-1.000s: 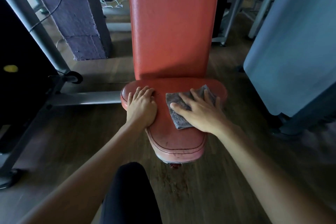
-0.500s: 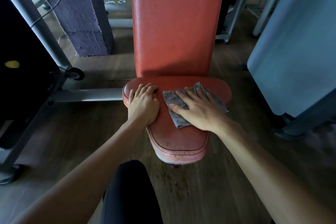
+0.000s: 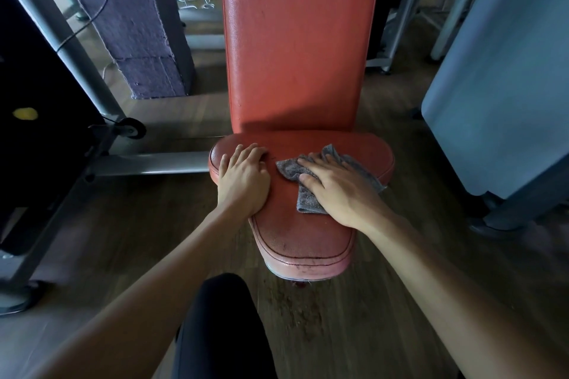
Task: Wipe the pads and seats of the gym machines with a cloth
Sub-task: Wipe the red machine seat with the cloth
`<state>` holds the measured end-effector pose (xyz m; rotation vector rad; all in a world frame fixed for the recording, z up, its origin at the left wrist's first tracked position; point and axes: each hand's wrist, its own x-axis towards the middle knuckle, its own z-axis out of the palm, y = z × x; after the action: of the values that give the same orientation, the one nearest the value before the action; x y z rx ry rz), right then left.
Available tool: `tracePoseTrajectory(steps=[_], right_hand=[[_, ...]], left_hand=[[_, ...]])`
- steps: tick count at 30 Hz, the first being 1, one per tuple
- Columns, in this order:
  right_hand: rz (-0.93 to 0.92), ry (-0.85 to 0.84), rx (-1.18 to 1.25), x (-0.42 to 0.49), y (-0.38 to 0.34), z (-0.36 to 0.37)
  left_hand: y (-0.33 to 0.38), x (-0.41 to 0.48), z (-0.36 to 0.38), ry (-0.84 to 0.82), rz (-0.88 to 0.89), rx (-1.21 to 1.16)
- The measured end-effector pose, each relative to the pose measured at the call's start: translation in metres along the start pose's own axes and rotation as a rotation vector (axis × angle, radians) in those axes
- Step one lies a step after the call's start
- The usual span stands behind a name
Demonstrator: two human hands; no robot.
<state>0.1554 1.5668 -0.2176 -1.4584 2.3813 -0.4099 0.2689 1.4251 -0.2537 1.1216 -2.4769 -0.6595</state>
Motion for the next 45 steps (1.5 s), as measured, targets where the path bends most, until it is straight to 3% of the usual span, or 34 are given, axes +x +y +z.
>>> tracePoseTrajectory(steps=[14, 20, 30, 38, 45], right_hand=[[-0.008, 0.204, 0.1, -0.004, -0.003, 0.001], [0.028, 0.153, 0.245, -0.004, -0.004, -0.011], [0.172, 0.014, 0.469, -0.057, -0.081, -0.156], [0.153, -0.052, 0.497, -0.136, -0.161, -0.306], [0.045, -0.073, 0.471, -0.196, -0.206, -0.391]], left_hand=[[-0.001, 0.001, -0.001, -0.033, 0.011, 0.004], [0.014, 0.0, -0.028, -0.113, 0.006, 0.065], [0.127, -0.042, -0.197, -0.259, -0.222, -0.041], [0.219, -0.082, -0.345, -0.277, -0.302, 0.013], [0.272, -0.143, -0.437, -0.198, -0.414, -0.026]])
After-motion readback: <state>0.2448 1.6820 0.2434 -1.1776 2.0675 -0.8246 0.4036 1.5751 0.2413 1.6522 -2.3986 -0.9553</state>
